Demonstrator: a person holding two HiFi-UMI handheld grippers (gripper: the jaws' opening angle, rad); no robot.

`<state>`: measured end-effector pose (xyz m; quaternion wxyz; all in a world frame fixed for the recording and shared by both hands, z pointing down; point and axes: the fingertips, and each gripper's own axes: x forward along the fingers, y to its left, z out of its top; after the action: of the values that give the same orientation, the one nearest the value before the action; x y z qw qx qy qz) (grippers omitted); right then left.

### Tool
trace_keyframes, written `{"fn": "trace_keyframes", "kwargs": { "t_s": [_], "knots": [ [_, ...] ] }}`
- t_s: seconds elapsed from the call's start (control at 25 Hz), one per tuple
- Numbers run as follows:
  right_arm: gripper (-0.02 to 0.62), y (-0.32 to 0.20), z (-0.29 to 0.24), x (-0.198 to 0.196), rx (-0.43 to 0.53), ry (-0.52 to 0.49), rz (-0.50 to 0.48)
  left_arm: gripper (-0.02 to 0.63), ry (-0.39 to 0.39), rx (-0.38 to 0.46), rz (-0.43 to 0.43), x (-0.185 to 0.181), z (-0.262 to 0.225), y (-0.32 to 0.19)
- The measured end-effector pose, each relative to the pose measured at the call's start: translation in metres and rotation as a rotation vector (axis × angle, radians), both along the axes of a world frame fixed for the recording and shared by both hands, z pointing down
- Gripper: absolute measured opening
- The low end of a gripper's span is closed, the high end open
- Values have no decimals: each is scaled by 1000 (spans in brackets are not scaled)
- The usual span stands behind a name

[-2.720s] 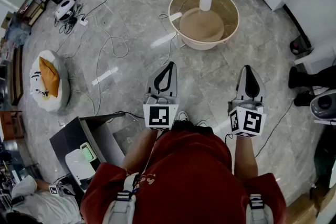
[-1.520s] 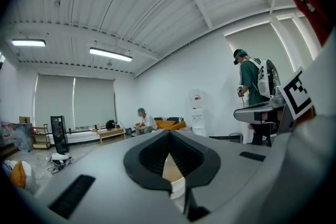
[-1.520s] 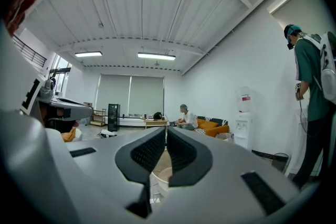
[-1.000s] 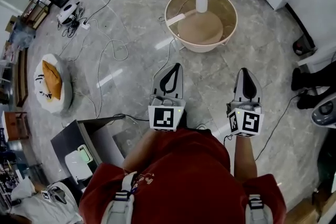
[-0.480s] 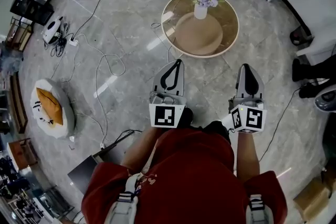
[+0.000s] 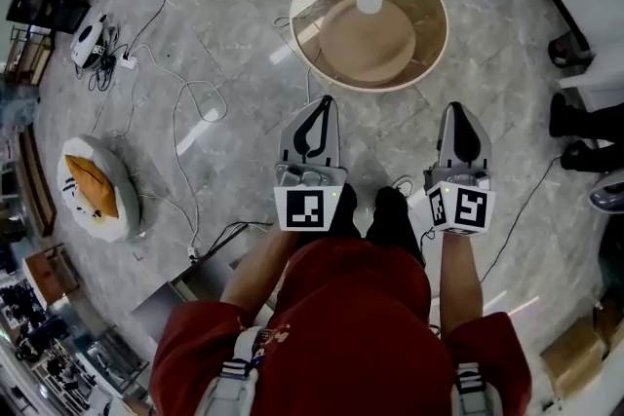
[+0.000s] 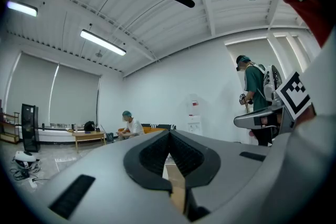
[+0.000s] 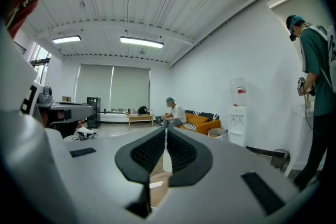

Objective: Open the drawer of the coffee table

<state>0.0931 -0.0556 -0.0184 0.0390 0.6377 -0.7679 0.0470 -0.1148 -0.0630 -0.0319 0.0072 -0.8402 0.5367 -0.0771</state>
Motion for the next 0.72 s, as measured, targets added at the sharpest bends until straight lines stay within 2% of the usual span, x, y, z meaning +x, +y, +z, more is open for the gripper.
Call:
{"fn": "trace_keyframes", "kwargs": {
  "t_s": [0.16,0.36,0.48,0.72],
  "knots": [
    [26,-13,48,31,-54,-13,1,14,-44,34,51,41,35,-17],
    [26,-5,148,71,-119,-57,36,14,-19,56,117,98,117,-21],
    [26,0,225,90,-120,-67,44,14,-3,80,155,126,194,-23],
    [26,22,427,99,-131,-71,24,14,-9,66,241,158,397,-2]
  ]
}}
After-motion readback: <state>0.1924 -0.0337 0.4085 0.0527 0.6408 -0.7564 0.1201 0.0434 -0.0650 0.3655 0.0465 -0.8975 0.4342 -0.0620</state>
